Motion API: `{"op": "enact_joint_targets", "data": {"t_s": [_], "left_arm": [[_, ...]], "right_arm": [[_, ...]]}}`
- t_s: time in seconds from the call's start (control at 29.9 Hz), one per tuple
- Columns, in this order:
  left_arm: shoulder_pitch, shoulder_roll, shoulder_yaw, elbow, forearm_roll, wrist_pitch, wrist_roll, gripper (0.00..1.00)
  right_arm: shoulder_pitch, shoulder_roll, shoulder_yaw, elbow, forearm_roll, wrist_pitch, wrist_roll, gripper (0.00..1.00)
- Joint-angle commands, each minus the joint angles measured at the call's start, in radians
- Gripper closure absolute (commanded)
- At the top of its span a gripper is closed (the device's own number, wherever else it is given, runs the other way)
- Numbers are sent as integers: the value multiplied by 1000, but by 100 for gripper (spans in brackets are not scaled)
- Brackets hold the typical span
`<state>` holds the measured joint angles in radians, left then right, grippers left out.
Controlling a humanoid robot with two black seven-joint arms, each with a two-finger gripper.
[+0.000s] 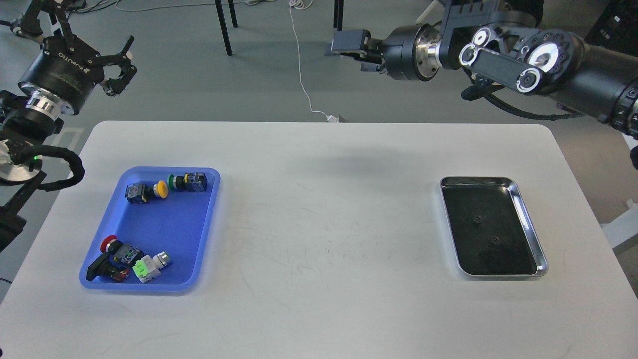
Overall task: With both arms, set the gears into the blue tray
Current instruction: 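Reach the right gripper down into the metal tray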
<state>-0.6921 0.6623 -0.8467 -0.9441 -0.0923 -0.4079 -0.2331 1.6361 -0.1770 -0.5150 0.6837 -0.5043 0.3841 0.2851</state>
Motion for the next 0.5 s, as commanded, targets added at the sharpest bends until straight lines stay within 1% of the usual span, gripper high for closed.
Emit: {"op": "enact_joint_targets", "data": {"t_s": [0.0, 0.1, 0.27, 0.33, 0.47], "left_arm": [[17, 2, 0, -1, 0, -6, 0, 2], [32, 0, 0, 1, 0, -18, -3, 2], [43, 0, 0, 10, 2, -66, -3, 2], [43, 0, 0, 10, 2, -78, -3, 2], [43, 2, -2, 10, 2, -80, -5, 2]], "right_arm": [[25, -2, -112, 85, -207, 24, 12, 1], [31, -39, -181, 155, -290, 24, 20, 1], [39, -108, -252, 258, -319, 21, 19, 1], [47, -154, -270, 296, -352, 21, 17, 1], [48, -267, -322, 422, -444, 21, 11, 2]]}}
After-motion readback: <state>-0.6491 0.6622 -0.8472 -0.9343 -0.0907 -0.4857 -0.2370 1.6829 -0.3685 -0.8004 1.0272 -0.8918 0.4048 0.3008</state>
